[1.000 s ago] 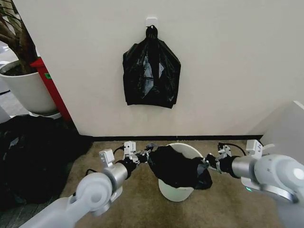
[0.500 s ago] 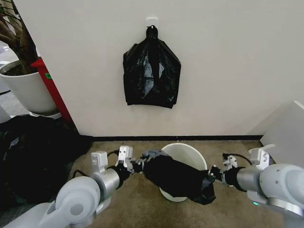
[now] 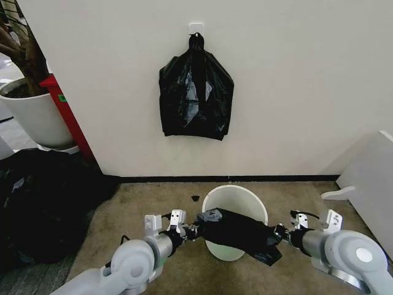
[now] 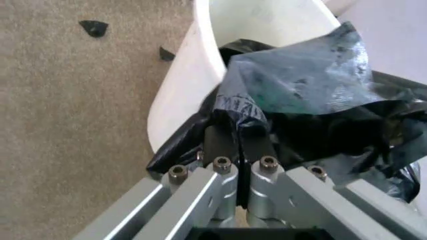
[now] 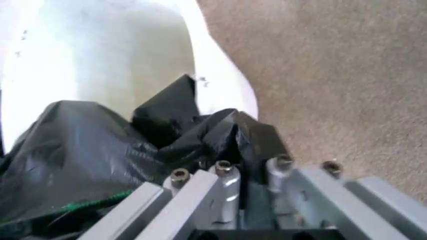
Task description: Place the garbage bag over the trash bin.
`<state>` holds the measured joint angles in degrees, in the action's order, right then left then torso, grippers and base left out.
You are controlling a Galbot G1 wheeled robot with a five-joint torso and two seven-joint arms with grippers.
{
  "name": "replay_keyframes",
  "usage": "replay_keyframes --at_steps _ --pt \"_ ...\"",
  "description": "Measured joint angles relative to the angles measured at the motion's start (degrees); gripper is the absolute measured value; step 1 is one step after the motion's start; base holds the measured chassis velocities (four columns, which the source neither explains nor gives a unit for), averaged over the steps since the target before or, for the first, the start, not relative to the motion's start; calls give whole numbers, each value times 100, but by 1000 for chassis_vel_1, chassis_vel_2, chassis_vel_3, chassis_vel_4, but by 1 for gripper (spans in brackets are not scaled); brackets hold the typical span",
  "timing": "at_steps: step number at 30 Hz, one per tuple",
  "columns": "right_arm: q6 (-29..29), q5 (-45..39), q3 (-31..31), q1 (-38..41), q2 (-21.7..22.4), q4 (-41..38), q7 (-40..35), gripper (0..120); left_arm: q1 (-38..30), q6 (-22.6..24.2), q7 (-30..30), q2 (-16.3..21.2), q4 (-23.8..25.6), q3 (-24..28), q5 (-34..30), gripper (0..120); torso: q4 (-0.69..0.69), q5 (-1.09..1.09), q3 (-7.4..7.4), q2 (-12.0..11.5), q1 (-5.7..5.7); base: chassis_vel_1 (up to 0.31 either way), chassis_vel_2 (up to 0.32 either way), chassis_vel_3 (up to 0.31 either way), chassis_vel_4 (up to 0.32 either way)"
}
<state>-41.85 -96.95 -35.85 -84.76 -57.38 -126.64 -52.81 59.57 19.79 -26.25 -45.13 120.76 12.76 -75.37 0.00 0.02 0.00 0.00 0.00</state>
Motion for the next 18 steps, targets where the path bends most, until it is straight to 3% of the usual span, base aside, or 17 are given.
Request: replay_keyframes --at_steps 7,10,12,18 --pt "0 -34 -55 34 107 -562 -39 30 -32 -1 28 19 140 15 35 0 0 -2 0 0 0 0 0 0 0" --pt "-5 -190 -120 34 393 -901 -46 38 -33 -2 9 9 139 17 36 0 0 -2 0 0 0 0 0 0 0" --pt "-9 -272 -160 60 781 -1115 -2 50 -31 -5 -24 -8 140 7 36 0 0 -3 0 0 0 0 0 0 0" --pt "-11 -320 -223 244 1153 -1156 255 70 -16 -13 -111 -25 183 -178 -42 0 1 0 0 0 0 0 0 0 0"
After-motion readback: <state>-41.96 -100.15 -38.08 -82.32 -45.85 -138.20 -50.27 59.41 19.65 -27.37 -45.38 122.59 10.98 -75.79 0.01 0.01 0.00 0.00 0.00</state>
